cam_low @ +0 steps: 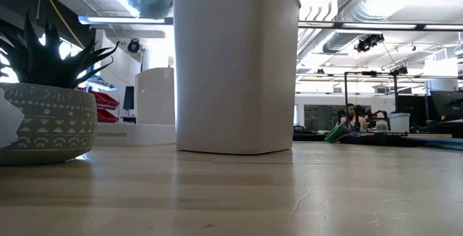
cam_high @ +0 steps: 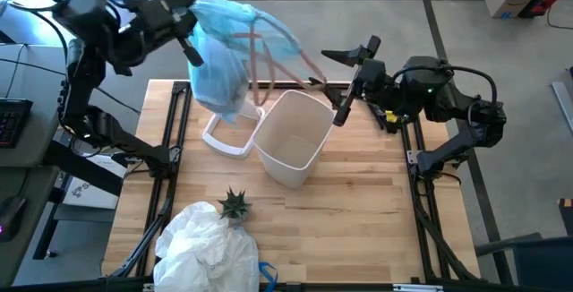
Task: Place trash/remove bag and relplace
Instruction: Remove the trash bag from the trash bin
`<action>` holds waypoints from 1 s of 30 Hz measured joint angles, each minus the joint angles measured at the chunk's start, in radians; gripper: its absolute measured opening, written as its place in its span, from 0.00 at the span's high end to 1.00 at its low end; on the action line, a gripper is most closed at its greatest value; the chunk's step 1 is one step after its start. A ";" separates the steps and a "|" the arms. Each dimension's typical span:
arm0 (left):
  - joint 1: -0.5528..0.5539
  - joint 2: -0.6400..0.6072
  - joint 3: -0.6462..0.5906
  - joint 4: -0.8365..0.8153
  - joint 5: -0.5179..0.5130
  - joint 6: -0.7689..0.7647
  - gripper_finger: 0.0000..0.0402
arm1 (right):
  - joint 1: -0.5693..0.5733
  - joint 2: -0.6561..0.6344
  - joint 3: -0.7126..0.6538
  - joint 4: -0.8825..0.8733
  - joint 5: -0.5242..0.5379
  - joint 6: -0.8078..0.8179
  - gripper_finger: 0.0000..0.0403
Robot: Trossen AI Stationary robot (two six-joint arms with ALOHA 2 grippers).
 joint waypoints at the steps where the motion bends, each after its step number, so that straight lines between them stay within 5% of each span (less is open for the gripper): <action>1: 0.014 0.001 0.000 -0.033 -0.016 0.000 1.00 | 0.000 0.000 0.000 -0.013 0.000 0.014 0.33; 11: 0.141 0.007 -0.025 -0.442 -0.187 -0.216 1.00 | 0.000 0.000 0.000 -0.163 0.001 0.127 0.33; 22: 0.130 -0.020 -0.025 -0.864 -0.178 -0.547 1.00 | 0.000 0.000 0.000 -0.200 0.001 0.130 0.33; 30: 0.094 -0.072 -0.124 -0.868 0.172 -0.808 1.00 | 0.000 0.000 0.000 -0.189 0.000 0.124 0.33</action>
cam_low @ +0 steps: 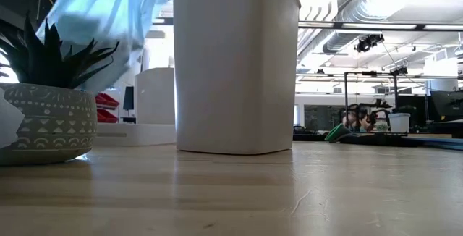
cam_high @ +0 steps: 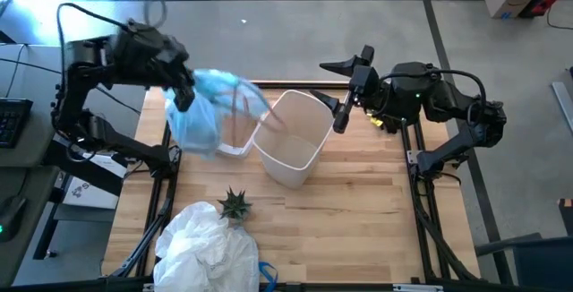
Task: Place trash/remove bag and relplace
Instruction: Remove the trash bag from the trash bin
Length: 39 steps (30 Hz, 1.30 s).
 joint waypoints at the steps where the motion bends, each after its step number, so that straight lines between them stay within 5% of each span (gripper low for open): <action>1: 0.000 -0.010 -0.035 -0.003 0.054 -0.031 1.00 | 0.000 0.000 0.000 0.000 0.000 0.000 0.33; 10: -0.028 -0.098 -0.470 -0.003 0.127 -0.241 0.99 | 0.000 0.000 0.000 -0.011 0.000 0.005 0.33; 15: -0.034 -0.118 -0.624 -0.002 0.097 -0.253 0.90 | 0.000 0.000 0.000 -0.022 0.000 0.005 0.33; 28: -0.111 -0.183 -0.560 0.093 -0.061 -0.192 0.46 | 0.000 0.000 0.000 -0.075 -0.001 0.022 0.33; 39: -0.203 -0.311 -0.524 0.216 -0.139 -0.164 0.41 | 0.008 0.010 -0.042 -0.217 -0.092 0.131 0.33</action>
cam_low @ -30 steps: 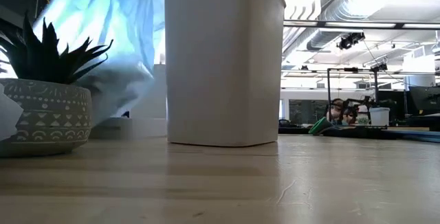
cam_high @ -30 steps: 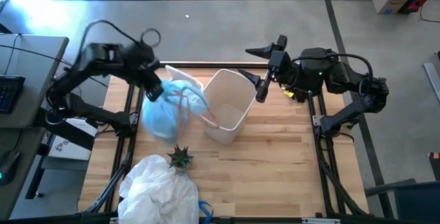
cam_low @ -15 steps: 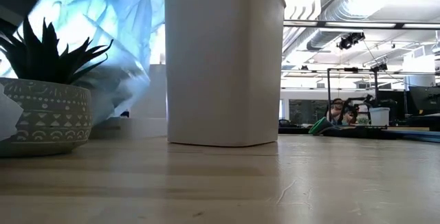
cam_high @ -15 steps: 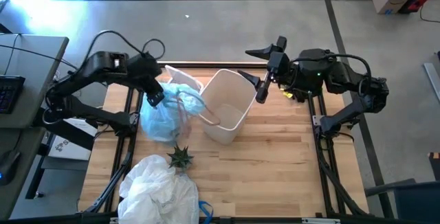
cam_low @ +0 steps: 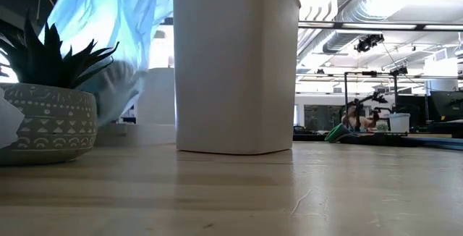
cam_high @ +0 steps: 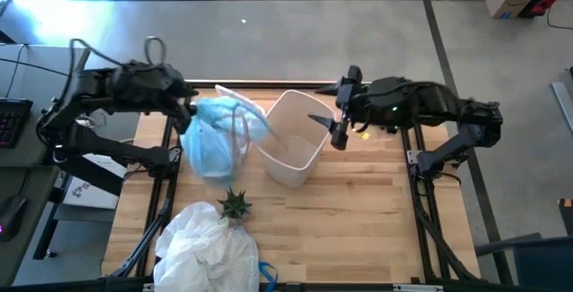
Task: Place trash/remove bag and relplace
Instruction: Remove the trash bag from the trash bin, then insert the new trash bag into the trash bin
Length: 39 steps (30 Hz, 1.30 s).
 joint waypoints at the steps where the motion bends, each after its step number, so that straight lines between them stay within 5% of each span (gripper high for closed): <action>1: -0.004 -0.013 0.000 0.016 -0.004 0.006 0.41 | 0.001 0.000 -0.013 0.000 -0.001 0.000 0.33; 6: -0.008 -0.042 0.001 -0.046 0.078 -0.073 0.41 | 0.000 0.001 -0.090 0.054 -0.135 0.027 0.33; 11: -0.008 -0.040 0.000 -0.217 0.090 -0.165 0.41 | 0.006 0.000 -0.177 0.197 -0.441 0.034 0.33; 18: -0.008 -0.054 -0.010 -0.218 0.122 -0.216 0.41 | 0.046 0.008 -0.302 0.493 -0.753 0.061 0.33; 24: -0.008 -0.053 -0.010 -0.203 0.155 -0.196 0.41 | 0.074 0.026 -0.409 0.540 -0.762 0.134 0.33; 39: -0.040 -0.104 -0.009 -0.002 0.471 -0.113 0.41 | 0.158 0.049 -0.523 0.586 -0.767 0.209 0.33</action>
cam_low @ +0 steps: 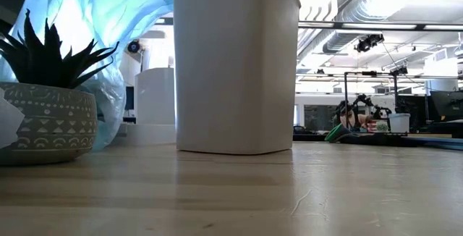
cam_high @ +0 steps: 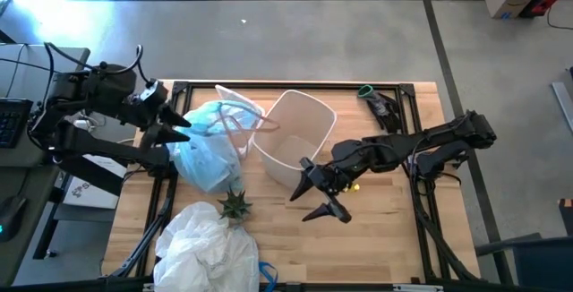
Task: Place trash/remove bag and relplace
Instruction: Insert the new trash bag into the trash bin
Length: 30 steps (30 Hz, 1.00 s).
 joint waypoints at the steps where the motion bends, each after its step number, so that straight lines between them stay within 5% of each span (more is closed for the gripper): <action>1: -0.007 -0.004 0.000 0.000 0.016 0.000 0.41 | 0.000 0.000 0.000 0.000 0.002 0.000 0.33; 6: -0.065 -0.011 -0.013 -0.002 0.201 -0.040 0.41 | -0.006 0.000 0.000 -0.003 0.006 -0.003 0.33; 14: -0.242 -0.009 -0.303 -0.046 0.212 -0.329 0.41 | -0.010 0.000 0.000 -0.005 0.049 -0.011 0.33; 20: -0.392 0.007 -0.597 0.048 0.163 -0.429 0.42 | -0.010 -0.001 0.000 -0.011 0.062 -0.022 0.33; 30: -0.561 0.092 -0.856 0.280 -0.006 -0.544 0.47 | -0.009 -0.002 0.000 -0.048 0.063 -0.043 0.33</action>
